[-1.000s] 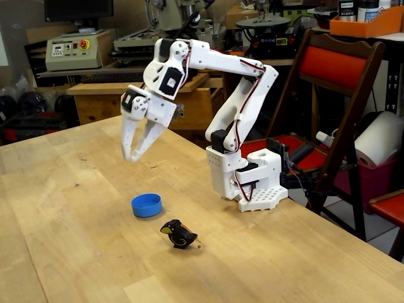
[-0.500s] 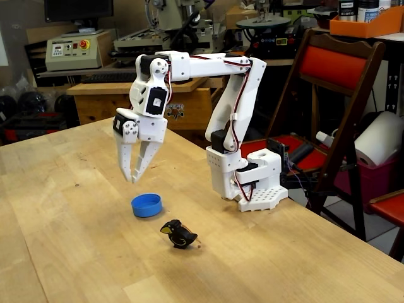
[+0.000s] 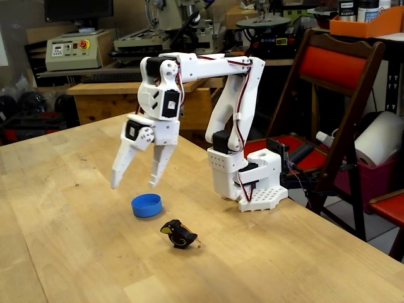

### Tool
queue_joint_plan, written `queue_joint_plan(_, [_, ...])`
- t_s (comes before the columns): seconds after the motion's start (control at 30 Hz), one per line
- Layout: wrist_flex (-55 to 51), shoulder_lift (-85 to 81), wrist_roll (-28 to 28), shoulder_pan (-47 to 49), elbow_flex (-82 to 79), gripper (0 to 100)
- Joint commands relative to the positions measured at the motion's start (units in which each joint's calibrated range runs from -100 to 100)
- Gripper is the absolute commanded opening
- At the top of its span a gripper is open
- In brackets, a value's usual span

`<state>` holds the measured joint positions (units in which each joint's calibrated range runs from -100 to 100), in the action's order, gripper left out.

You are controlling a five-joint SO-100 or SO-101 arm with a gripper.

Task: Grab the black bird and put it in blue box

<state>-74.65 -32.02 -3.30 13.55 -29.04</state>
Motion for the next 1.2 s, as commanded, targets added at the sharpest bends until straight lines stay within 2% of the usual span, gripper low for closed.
queue_joint_plan(0.0, [-5.19, -0.29, -0.20, 5.78, 3.11, 41])
queue_joint_plan(0.33, [-7.96, -0.20, -0.20, 11.78, 3.11, 42])
queue_joint_plan(0.7, [-7.96, 8.78, -0.20, 11.34, 3.03, 42])
queue_joint_plan(1.17, [-7.88, 9.72, -0.20, 11.34, 3.03, 42])
